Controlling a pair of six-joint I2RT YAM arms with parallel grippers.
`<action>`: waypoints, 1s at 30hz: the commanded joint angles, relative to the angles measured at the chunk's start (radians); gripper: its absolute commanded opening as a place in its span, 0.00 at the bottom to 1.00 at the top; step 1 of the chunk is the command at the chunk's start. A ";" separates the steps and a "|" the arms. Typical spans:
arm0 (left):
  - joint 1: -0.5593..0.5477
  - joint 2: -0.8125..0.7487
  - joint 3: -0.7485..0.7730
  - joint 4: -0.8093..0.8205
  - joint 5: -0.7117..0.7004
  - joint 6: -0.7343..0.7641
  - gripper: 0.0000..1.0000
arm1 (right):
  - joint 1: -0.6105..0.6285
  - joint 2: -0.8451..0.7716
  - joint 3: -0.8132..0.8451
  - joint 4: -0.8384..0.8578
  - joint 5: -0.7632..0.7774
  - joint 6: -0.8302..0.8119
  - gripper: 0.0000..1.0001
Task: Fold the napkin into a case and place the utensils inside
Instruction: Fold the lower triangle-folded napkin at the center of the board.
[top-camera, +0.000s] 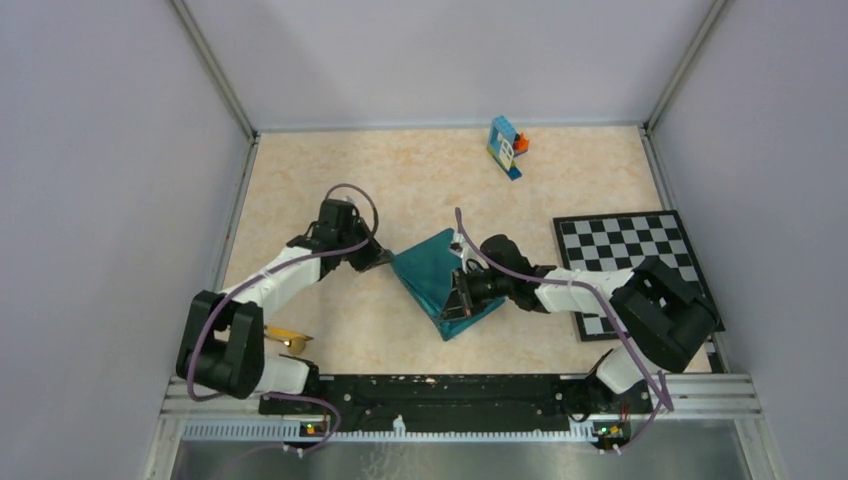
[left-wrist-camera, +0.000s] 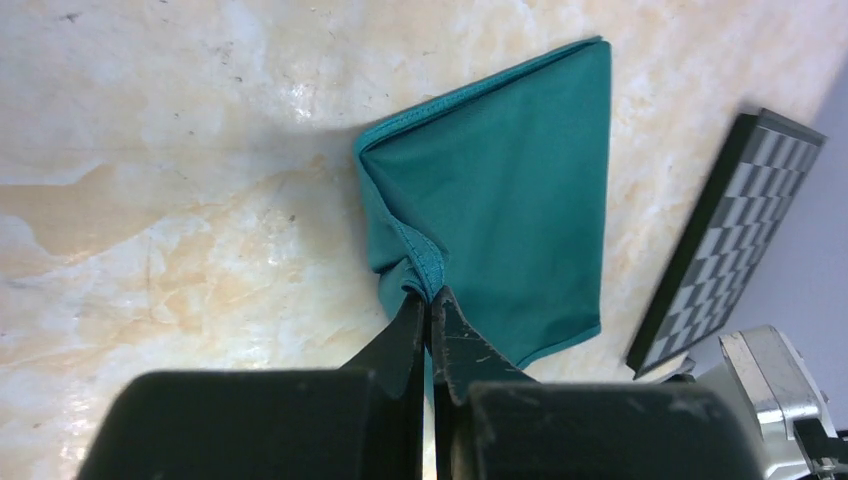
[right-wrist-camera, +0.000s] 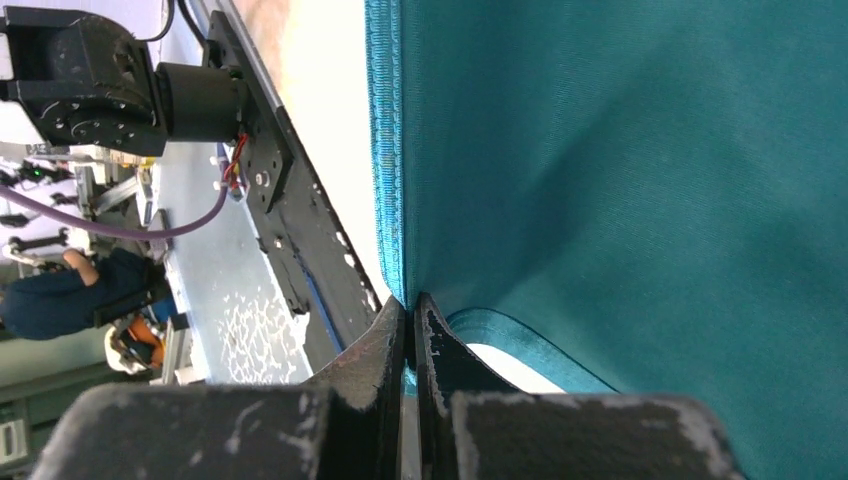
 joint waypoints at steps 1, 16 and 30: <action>-0.074 0.093 0.127 -0.075 -0.205 -0.059 0.00 | -0.056 -0.036 -0.059 0.057 -0.083 0.024 0.00; -0.203 0.406 0.391 -0.079 -0.228 -0.117 0.02 | -0.102 -0.078 -0.060 -0.142 0.067 -0.105 0.00; -0.212 0.471 0.432 -0.077 -0.239 -0.100 0.02 | -0.113 -0.101 -0.019 -0.239 0.143 -0.181 0.03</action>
